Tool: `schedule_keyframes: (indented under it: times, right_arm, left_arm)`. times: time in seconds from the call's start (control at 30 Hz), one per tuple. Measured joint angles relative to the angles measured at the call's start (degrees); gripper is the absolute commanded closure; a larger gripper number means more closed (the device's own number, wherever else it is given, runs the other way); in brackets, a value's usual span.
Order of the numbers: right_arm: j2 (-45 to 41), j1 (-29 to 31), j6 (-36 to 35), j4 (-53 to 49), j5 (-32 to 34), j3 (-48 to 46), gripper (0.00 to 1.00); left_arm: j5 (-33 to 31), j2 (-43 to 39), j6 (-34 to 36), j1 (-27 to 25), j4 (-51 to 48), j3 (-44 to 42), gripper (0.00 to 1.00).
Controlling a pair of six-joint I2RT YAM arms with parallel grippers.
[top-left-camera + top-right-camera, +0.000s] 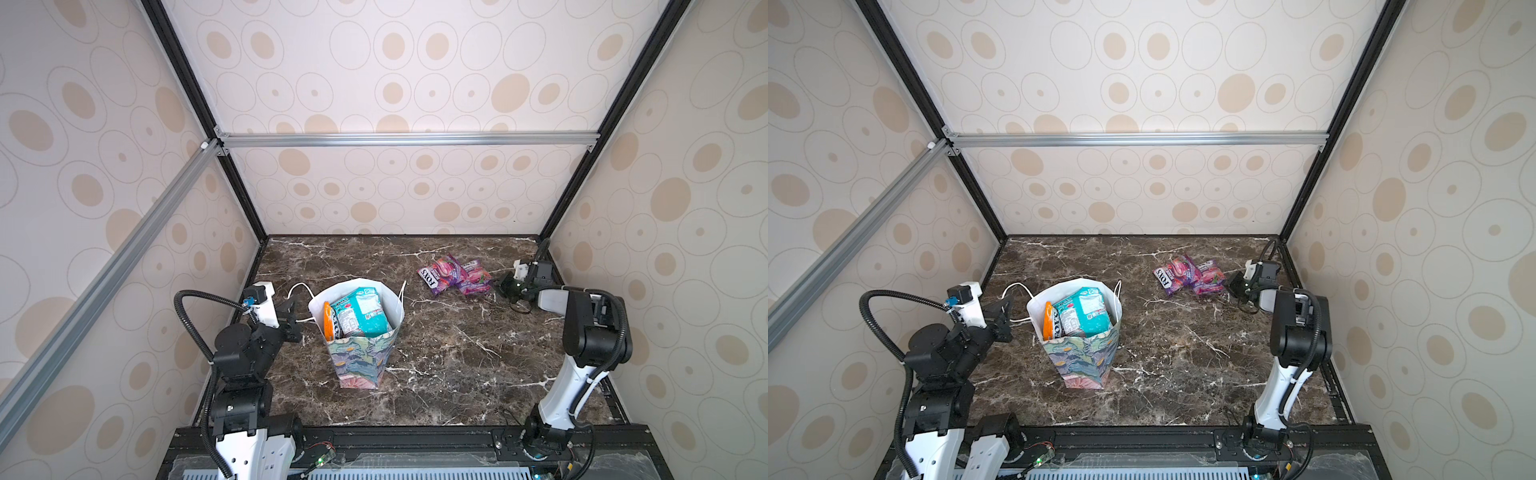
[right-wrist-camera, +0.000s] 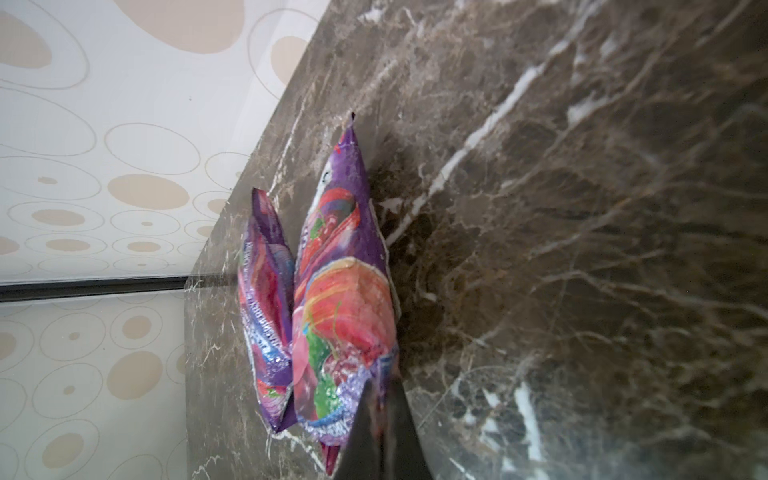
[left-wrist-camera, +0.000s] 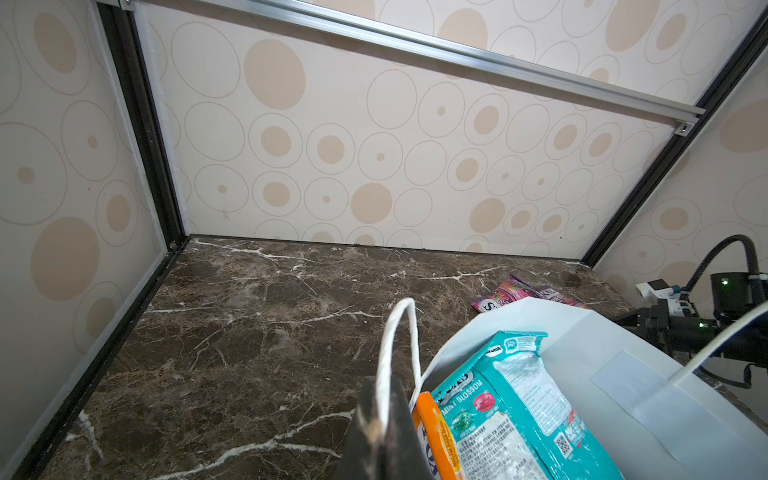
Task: Place the snacks into the paper bag
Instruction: 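Close the right gripper on the purple Berries packet and lift it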
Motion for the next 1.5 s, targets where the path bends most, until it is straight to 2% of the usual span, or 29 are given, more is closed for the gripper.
schedule_keyframes:
  times: [0.83, 1.2, 1.5]
  right_arm:
    - [-20.72, 0.42, -3.23, -9.86, 1.11, -1.70, 1.00]
    - [-30.60, 3.54, -5.33, -15.98, 3.76, -1.44, 1.00]
    - [-34.71, 6.78, -7.37, -21.88, 5.99, 3.26, 1.00]
  left_arm:
    - [-0.11, -1.27, 0.00, 0.00, -0.02, 0.00, 1.00]
    - [-0.11, -1.27, 0.00, 0.00, 0.00, -0.02, 1.00]
    - [-0.09, -1.20, 0.00, 0.00, 0.00, 0.00, 1.00]
